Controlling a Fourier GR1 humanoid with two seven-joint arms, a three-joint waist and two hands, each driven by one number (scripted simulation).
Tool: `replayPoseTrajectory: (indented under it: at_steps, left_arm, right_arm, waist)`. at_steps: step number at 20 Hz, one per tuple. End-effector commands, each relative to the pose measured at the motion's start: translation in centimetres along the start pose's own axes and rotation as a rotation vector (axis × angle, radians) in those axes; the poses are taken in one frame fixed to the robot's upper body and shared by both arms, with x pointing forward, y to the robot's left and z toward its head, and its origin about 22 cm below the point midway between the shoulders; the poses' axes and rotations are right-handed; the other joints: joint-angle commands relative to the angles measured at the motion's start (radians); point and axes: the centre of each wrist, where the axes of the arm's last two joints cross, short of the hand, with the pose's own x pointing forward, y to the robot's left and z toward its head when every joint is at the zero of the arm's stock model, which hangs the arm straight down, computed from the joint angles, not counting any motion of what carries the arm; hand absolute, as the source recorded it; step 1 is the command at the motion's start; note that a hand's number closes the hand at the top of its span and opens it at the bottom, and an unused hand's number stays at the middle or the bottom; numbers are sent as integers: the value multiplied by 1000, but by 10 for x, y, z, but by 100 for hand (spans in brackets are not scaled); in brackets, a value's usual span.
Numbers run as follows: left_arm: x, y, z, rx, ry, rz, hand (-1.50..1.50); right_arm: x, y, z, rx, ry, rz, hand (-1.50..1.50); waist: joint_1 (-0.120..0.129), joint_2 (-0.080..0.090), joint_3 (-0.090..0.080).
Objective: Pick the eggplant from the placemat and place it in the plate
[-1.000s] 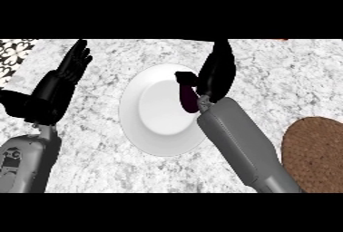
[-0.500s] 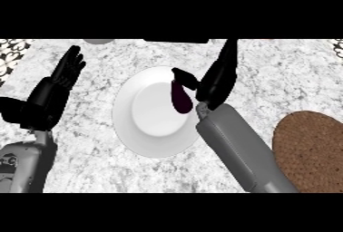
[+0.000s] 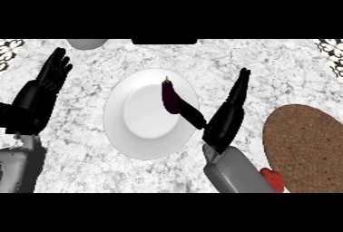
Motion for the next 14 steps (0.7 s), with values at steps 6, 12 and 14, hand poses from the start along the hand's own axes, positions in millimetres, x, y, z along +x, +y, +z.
replayPoseTrajectory:
  at_steps: [6,12,14]
  left_arm:
    - [7,6,-4,11,-1,-19,0]
    - [-10,13,14,4,-13,-9,0]
    - [2,4,6,9,2,-2,0]
  right_arm:
    - [-16,-84,68,-53,110,-9,-150]
    - [-10,-124,97,-44,106,17,-150]
    - [1,-145,103,-79,93,67,-150]
  waist:
    - [-11,8,0]
    - [4,12,1]
    - [-3,10,0]
